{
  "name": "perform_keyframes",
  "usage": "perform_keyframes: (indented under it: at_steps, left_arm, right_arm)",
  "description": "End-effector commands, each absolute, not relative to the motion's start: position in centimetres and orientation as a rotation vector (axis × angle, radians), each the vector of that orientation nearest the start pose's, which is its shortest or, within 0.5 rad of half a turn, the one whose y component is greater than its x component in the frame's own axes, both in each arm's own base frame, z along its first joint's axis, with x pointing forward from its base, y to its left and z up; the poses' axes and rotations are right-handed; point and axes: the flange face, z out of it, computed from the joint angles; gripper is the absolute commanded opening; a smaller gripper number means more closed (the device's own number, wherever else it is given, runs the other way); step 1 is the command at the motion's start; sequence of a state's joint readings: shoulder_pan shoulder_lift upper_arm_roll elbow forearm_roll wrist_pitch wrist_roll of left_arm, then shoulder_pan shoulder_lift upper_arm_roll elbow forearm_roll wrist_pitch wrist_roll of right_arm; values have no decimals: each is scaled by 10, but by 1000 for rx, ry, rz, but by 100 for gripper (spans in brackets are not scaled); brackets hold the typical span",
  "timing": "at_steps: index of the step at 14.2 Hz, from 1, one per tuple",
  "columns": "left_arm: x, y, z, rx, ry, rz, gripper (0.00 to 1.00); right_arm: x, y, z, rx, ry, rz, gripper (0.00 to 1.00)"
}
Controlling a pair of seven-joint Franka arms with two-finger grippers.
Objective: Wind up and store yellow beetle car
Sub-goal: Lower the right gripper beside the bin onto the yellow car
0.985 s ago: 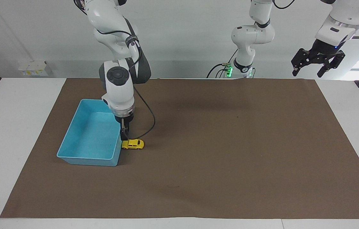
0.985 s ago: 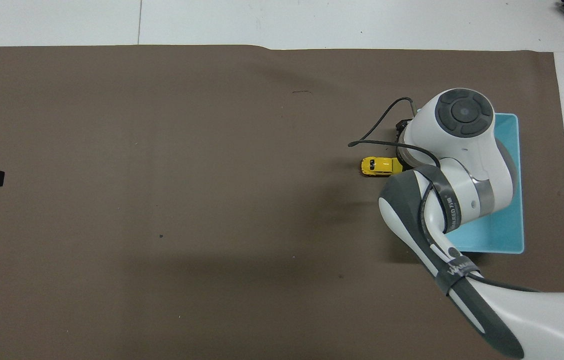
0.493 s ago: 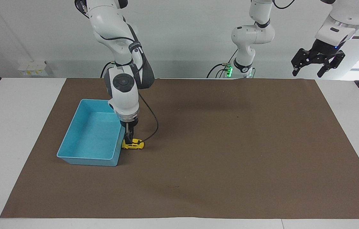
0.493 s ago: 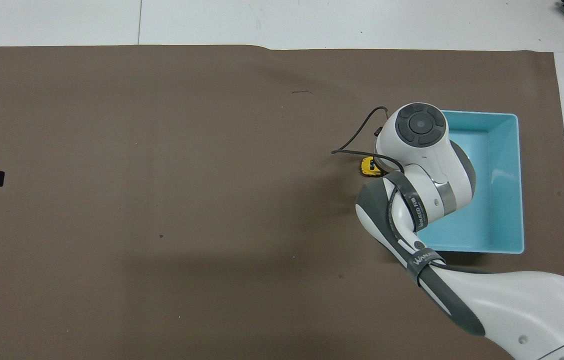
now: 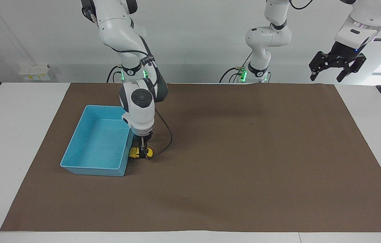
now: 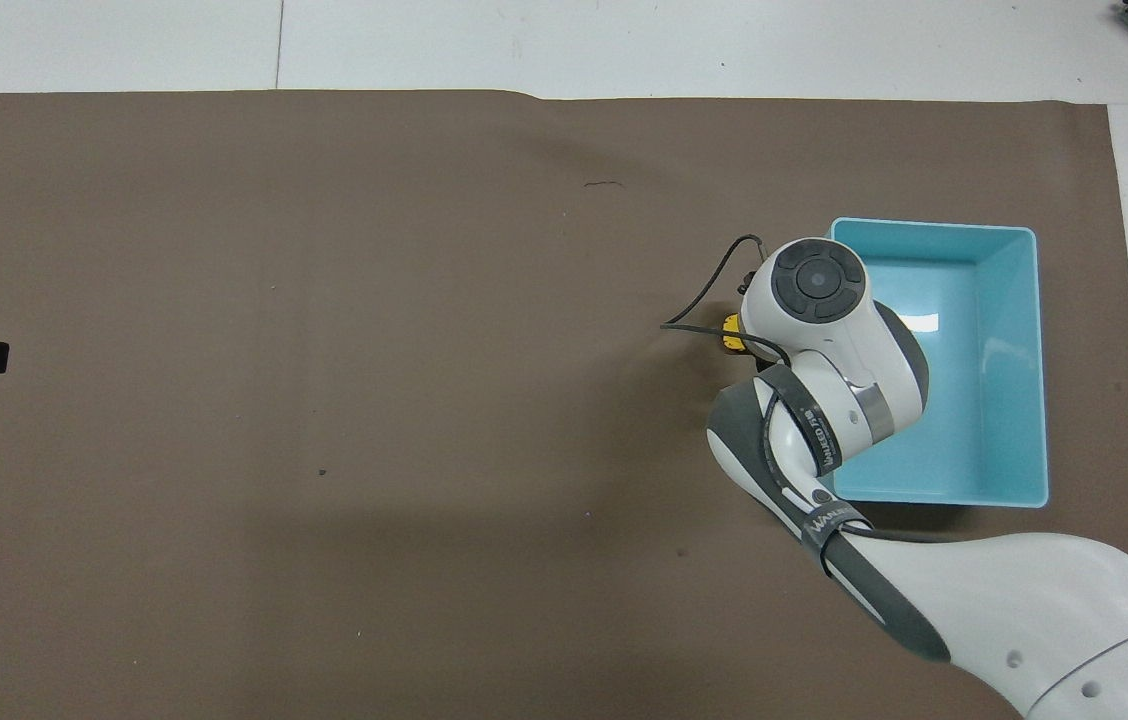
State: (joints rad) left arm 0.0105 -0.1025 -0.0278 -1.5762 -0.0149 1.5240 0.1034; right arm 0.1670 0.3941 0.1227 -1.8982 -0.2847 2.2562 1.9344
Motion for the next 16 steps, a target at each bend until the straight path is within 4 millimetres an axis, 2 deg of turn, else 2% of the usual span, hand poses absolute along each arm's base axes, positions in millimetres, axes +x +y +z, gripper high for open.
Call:
perform_keyframes:
  at_steps: [1,2,3,4,6,9,13,16]
  left_arm:
    - [513,-10,677,-3144,180,-71,100]
    - [513,-10,677,-3144,180,-71,100]
    - [513,-10,677,-3144,180,-71,100]
    - [513,-10,677,-3144,180,-71,100]
    - [513,-10,677,-3144,180,-71,100]
    - [513,-10,677,-3144,180,-71,100]
    - [513,-10,677,-3144,180,-71,100]
    - [513,-10,677,-3144,180,-71,100]
  right_arm:
    - [602,162,287,-2368,2171,-270,100]
    - [600,163,284,-2374,2162,-272,77]
    - [600,164,286,-2401,2142,-298,22]
    - [601,167,287,-2418,2125,-315,0]
    - [604,165,290,-2410,2134,-318,0]
    - [611,170,306,-2419,2153,-329,0]
    - [607,203,325,-2462,2118,-339,0]
    - [611,207,351,-2452,2119,-351,0]
